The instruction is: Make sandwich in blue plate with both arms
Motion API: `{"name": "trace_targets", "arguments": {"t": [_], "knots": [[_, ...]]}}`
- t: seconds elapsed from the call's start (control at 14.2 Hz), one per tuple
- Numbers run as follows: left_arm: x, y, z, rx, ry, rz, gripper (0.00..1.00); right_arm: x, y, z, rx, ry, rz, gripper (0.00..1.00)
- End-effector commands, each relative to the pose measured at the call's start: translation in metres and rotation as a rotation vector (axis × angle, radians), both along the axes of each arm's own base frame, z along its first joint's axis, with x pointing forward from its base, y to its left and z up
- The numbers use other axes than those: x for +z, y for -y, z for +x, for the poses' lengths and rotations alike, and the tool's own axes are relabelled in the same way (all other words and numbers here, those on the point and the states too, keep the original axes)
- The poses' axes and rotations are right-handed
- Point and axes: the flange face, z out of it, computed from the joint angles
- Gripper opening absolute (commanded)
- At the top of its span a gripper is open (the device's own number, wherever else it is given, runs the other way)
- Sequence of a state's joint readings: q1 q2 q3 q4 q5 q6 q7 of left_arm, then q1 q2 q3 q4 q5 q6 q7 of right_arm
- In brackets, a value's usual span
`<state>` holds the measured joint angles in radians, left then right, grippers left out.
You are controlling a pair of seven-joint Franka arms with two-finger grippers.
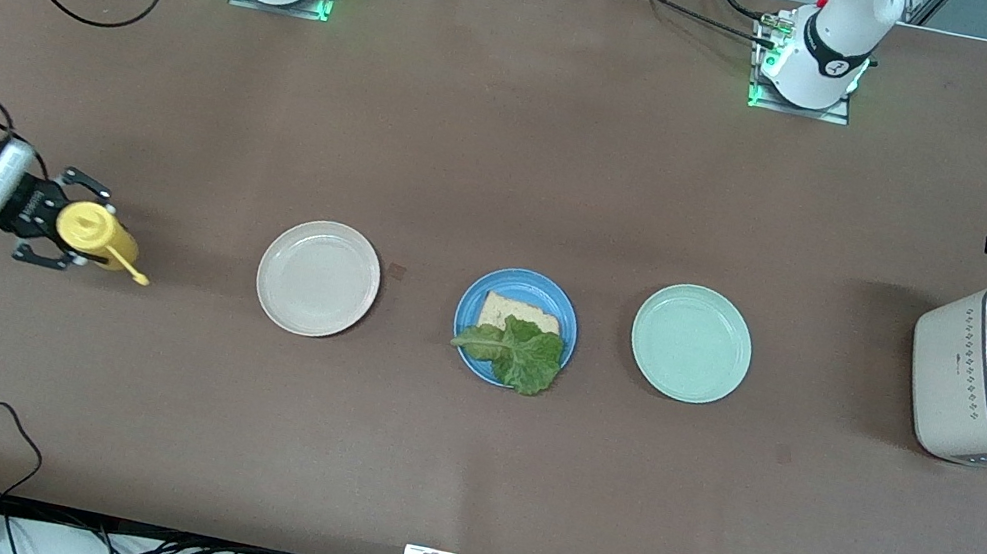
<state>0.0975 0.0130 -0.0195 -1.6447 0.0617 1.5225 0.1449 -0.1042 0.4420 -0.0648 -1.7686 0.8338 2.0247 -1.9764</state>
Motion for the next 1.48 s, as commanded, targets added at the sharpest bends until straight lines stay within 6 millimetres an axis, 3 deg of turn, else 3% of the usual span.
{"name": "trace_targets", "arguments": {"t": [0.0, 0.14, 0.21, 0.35, 0.49, 0.7, 0.92, 1.2, 1.41], "knots": [[0.001, 0.001, 0.0, 0.002, 0.0, 0.002, 1.0, 0.027, -0.092, 0.014, -0.016, 0.052, -0.175, 0.0], [0.002, 0.001, 0.0, 0.002, 0.0, 0.002, 1.0, 0.038, -0.171, 0.016, -0.007, 0.098, -0.278, 0.0], [0.002, 0.001, 0.0, 0.003, -0.001, 0.002, 1.0, 0.041, -0.216, 0.01, -0.029, 0.103, -0.313, 0.0], [0.001, 0.001, -0.001, 0.004, -0.003, 0.002, 1.0, 0.038, -0.287, -0.003, -0.068, 0.115, -0.414, 0.0], [0.002, 0.001, -0.001, 0.004, -0.001, 0.002, 1.0, 0.025, -0.351, -0.019, -0.077, 0.148, -0.522, 0.0], [0.001, 0.001, -0.001, 0.004, -0.003, 0.002, 1.0, -0.001, -0.42, -0.03, -0.07, 0.227, -0.668, 0.0], [0.002, 0.001, -0.001, 0.004, -0.001, 0.002, 1.0, -0.03, -0.46, -0.033, -0.076, 0.287, -0.758, 0.0], [0.001, -0.001, 0.0, 0.007, -0.001, 0.002, 1.0, -0.029, -0.466, -0.015, -0.08, 0.442, -0.916, 0.0], [-0.001, -0.01, 0.001, 0.02, 0.0, 0.002, 1.0, -0.053, -0.501, -0.032, -0.018, 0.508, -0.998, 0.0]]}}
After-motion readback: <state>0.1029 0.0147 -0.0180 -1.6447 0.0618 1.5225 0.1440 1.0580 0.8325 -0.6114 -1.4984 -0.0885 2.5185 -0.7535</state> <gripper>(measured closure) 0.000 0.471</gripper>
